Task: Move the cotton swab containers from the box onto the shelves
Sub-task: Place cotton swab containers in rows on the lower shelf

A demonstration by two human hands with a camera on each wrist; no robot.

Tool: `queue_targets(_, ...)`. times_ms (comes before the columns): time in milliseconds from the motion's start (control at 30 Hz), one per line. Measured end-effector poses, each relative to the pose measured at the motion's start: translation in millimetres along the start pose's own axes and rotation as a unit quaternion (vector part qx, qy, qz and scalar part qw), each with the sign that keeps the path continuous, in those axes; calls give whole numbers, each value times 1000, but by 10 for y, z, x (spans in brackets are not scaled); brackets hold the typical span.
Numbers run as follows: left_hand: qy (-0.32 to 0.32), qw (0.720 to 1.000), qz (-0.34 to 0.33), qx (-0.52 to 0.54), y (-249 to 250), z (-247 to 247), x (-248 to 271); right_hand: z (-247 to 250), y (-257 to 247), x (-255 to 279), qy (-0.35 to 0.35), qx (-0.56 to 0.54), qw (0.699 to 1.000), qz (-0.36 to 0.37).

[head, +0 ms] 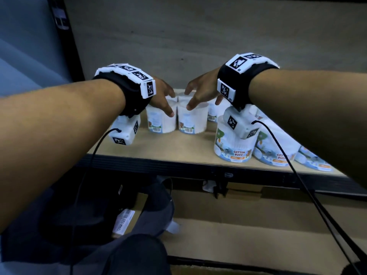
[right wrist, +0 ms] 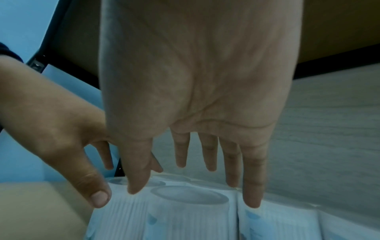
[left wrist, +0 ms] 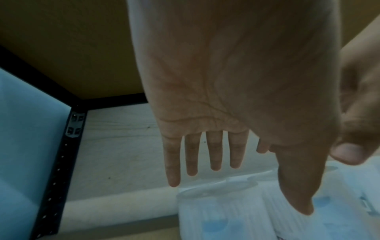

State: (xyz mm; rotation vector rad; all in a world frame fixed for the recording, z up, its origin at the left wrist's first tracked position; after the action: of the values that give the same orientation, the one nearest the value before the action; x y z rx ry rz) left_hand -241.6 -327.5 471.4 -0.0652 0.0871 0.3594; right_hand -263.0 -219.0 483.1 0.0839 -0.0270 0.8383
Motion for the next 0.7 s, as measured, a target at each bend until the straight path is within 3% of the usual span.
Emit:
queue_targets(333, -8, 1000, 10, 16, -101, -162, -174, -228, 2, -311, -65, -42, 997, -14)
queue_targets(700, -14, 999, -3, 28, -90, -111, -210, -245, 124, -281, -57, -138, 988, -38)
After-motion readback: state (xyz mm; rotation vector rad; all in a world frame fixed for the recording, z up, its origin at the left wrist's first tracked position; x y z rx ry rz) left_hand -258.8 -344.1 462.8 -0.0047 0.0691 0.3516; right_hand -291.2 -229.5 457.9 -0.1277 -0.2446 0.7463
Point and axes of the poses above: each hand's wrist, its own x-axis away from the middle knuckle, its own z-axis out of the back of the hand, y = z × x, the point moved 10 cm from there along -x, towards the middle knuckle, and after that the axes turned 12 degrees about z, right-handed, at the moved point
